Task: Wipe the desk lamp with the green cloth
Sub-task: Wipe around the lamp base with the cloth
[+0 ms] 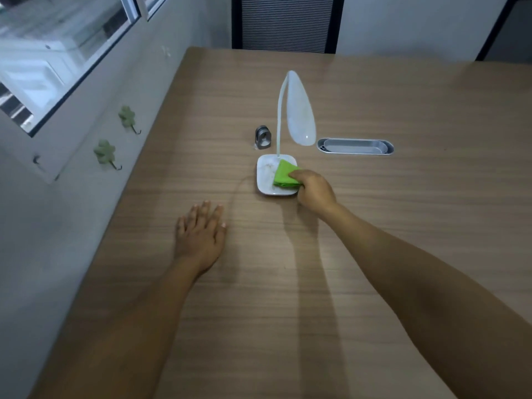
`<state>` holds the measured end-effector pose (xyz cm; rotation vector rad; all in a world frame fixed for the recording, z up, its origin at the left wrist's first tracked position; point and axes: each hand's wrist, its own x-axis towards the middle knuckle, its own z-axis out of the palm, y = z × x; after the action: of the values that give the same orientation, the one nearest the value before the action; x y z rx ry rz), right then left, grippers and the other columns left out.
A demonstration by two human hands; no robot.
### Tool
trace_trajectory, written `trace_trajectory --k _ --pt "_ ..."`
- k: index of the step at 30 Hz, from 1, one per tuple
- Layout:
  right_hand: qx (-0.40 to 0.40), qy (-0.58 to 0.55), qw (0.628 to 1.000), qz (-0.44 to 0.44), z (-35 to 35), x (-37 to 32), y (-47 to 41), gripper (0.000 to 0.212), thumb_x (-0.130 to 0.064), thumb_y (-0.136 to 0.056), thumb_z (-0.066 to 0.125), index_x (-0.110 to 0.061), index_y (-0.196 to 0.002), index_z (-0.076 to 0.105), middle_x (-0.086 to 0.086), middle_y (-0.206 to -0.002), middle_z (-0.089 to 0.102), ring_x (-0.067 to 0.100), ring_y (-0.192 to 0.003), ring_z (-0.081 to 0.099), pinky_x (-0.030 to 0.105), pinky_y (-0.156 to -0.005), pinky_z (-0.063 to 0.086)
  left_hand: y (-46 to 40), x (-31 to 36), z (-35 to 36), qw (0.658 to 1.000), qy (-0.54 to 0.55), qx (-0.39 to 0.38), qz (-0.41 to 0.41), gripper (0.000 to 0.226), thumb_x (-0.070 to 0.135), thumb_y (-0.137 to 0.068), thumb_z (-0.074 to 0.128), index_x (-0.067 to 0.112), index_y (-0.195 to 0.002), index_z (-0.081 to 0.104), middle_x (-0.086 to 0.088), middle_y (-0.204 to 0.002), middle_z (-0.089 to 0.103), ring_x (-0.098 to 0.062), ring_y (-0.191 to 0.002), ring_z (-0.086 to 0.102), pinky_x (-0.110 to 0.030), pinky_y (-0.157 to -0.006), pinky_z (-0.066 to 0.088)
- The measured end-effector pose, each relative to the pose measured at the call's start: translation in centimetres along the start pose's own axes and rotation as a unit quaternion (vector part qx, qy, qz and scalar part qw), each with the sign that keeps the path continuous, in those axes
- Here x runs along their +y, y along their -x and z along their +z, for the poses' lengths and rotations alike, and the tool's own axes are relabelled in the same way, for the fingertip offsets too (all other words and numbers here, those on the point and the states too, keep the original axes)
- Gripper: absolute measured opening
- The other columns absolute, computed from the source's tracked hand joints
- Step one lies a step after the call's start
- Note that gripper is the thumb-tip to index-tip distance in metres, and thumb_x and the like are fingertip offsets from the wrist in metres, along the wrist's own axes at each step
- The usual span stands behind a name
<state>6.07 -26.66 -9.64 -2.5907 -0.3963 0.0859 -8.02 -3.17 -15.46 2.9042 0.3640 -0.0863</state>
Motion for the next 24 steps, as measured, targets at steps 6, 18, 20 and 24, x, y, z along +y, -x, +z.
trace_trajectory --k 6,18,20,24 --pt "0.054 0.029 0.981 -0.185 -0.2 -0.4 4.0 0.05 -0.002 -0.061 0.042 -0.004 -0.1 0.072 0.018 -0.103 0.075 0.036 -0.095 0.07 0.047 -0.083 0.058 0.2 0.0 0.2 1.0 -0.01 0.028 0.004 0.064 0.051 -0.087 0.008 0.035 -0.147 0.025 0.003 -0.159 0.021 -0.023 -0.147 0.017 -0.05 -0.117 0.012" --pt "-0.017 0.078 0.995 -0.054 -0.5 -2.2 -0.1 0.051 -0.002 -0.078 0.049 -0.019 -0.125 0.06 0.011 -0.13 0.062 0.03 -0.119 0.056 0.038 -0.099 0.047 0.3 -0.1 0.4 0.999 -0.006 0.048 0.007 0.062 0.05 -0.088 0.011 0.034 -0.145 0.029 0.001 -0.157 0.027 -0.023 -0.146 0.021 -0.05 -0.116 0.017" --pt "-0.005 0.101 0.99 -0.095 -0.4 -2.2 1.5 0.049 -0.006 -0.074 0.046 -0.017 -0.119 0.064 0.013 -0.122 0.067 0.032 -0.114 0.06 0.041 -0.093 0.05 0.3 -0.1 0.4 0.999 -0.008 0.044 0.006 0.062 0.05 -0.088 0.01 0.035 -0.146 0.027 0.003 -0.158 0.024 -0.022 -0.147 0.019 -0.049 -0.117 0.015" --pt "0.028 0.096 0.978 -0.182 -0.3 -1.9 4.0 0.053 -0.011 -0.063 0.038 -0.014 -0.105 0.07 0.011 -0.107 0.075 0.031 -0.1 0.069 0.043 -0.082 0.056 0.4 -0.1 0.4 0.999 -0.011 0.05 0.003 0.063 0.05 -0.088 0.01 0.034 -0.146 0.027 0.002 -0.158 0.025 -0.023 -0.147 0.019 -0.049 -0.116 0.016"
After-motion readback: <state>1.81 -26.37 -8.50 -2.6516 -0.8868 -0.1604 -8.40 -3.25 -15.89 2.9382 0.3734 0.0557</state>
